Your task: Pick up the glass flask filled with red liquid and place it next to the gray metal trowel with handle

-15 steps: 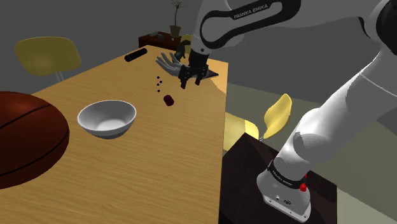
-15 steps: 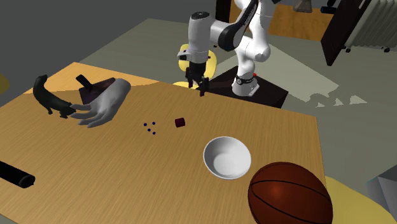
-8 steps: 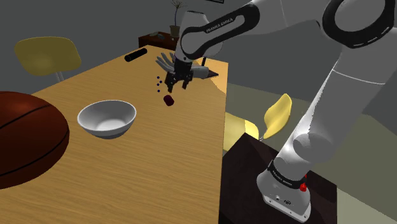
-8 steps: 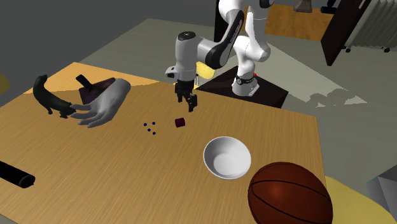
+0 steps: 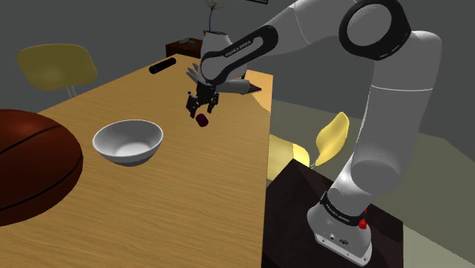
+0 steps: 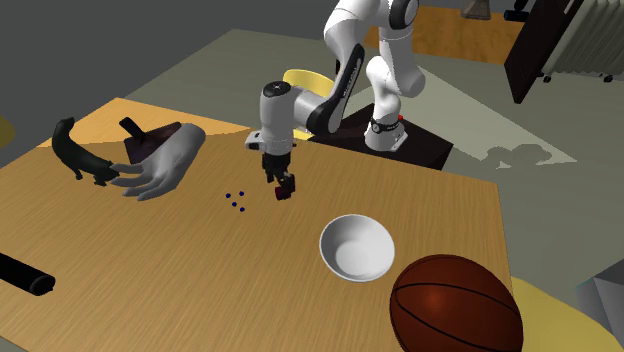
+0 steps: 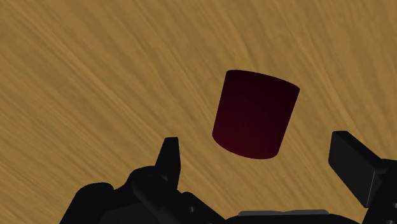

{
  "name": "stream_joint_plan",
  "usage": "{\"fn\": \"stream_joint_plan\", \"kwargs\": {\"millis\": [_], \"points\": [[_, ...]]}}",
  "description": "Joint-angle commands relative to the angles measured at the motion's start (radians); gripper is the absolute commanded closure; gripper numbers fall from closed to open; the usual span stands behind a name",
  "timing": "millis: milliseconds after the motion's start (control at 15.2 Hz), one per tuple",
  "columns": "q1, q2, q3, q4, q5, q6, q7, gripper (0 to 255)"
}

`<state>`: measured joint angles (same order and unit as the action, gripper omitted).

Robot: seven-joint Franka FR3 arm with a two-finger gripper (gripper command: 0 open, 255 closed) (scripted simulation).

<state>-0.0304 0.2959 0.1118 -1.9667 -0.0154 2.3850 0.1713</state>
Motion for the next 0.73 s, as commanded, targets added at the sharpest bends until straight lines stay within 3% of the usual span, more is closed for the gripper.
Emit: {"fn": "stream_joint_plan", "kwargs": {"millis": [0,660], "points": [[0.002,0.025,-0.001,0.006,-0.004,0.019,0.003,0],[0.004,0.06,-0.004,0.005,-0.009,0.055,0.006,0]]}}
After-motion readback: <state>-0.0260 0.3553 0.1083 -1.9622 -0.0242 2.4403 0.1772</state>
